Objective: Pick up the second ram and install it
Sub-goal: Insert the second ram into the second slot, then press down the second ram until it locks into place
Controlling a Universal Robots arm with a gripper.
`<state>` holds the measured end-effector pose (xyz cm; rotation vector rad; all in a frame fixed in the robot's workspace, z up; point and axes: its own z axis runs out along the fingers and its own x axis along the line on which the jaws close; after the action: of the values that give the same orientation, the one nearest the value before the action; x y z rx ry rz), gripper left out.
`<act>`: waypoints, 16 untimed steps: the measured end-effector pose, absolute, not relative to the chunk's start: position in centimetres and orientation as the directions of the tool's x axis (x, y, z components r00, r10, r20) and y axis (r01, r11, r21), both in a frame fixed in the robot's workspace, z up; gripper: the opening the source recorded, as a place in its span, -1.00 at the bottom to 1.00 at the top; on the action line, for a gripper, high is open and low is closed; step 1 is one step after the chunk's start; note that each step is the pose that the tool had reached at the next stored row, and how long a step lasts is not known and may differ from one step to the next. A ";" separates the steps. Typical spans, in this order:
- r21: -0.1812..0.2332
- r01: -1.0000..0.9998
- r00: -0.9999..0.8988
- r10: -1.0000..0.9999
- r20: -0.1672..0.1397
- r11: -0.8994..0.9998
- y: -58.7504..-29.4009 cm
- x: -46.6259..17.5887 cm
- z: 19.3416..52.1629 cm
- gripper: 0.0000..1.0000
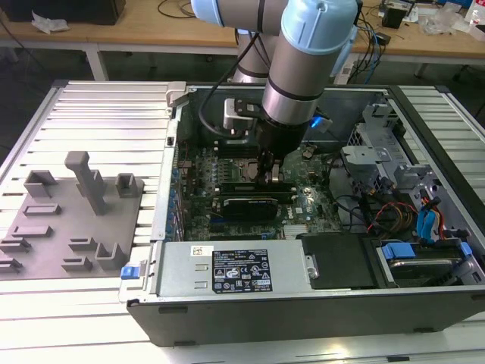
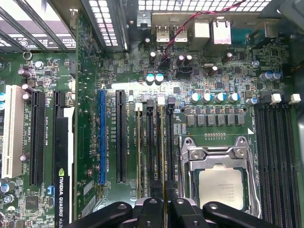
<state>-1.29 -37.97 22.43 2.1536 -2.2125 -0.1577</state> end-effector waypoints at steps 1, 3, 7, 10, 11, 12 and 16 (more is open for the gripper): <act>0.107 -0.994 -0.029 -0.999 -0.036 0.025 -38.0 -1.3 22.4 -0.72; 0.108 -0.994 -0.029 -0.999 -0.035 0.025 -38.0 -1.3 22.4 -0.58; 0.108 -0.994 -0.029 -0.999 -0.035 0.025 -38.0 -1.3 23.4 -0.58; 0.108 -0.994 -0.029 -0.999 -0.035 0.025 -37.8 -1.3 25.3 -0.79; 0.108 -0.994 -0.029 -0.999 -0.036 0.025 -37.8 -1.3 25.3 -0.79; 0.108 -0.994 -0.029 -0.999 -0.036 0.025 -37.8 -1.3 25.3 -0.79; 0.108 -0.994 -0.029 -0.999 -0.035 0.025 -37.8 -1.3 25.3 -0.79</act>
<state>-1.29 -37.84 25.34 2.1535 -2.2126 -0.1579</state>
